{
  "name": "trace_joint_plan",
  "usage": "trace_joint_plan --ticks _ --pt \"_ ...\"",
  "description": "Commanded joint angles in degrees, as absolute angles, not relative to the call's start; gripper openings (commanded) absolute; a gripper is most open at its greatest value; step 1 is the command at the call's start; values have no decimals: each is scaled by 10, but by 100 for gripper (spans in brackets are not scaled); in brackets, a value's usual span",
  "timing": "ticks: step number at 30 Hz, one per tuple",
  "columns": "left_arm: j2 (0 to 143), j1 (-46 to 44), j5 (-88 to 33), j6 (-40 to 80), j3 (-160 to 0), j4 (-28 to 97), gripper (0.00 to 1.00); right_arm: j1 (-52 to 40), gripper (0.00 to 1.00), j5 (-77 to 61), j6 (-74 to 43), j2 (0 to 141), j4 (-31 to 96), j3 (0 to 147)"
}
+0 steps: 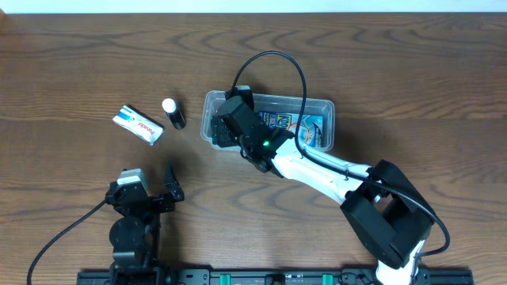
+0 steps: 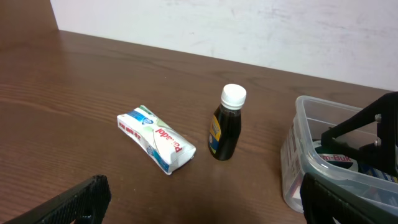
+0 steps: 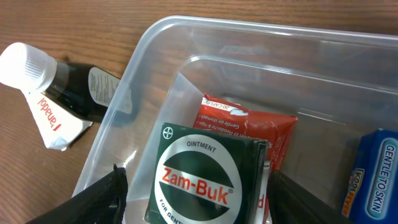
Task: Pack container
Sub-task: 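Carry the green tin with the right gripper into the container and release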
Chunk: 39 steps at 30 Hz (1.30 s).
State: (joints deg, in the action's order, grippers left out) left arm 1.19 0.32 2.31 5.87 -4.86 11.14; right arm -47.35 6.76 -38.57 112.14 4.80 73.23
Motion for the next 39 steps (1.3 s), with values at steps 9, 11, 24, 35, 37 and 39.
trace_joint_plan --ticks 9,11,24,35,37,39 --pt "13 6 20 51 -40 132 98 -474 72 44 -343 1106 37 741" --pt "13 6 20 51 -40 132 98 -467 72 45 -335 1087 43 741" --pt "13 6 20 51 -40 132 98 -329 82 77 -276 895 220 741" --pt "13 6 20 51 -40 132 98 -73 99 77 -315 843 363 741" --pt "13 6 20 51 -40 132 98 -35 99 77 -315 844 375 741" --pt "13 6 20 51 -40 132 98 6 99 77 -314 844 387 741"
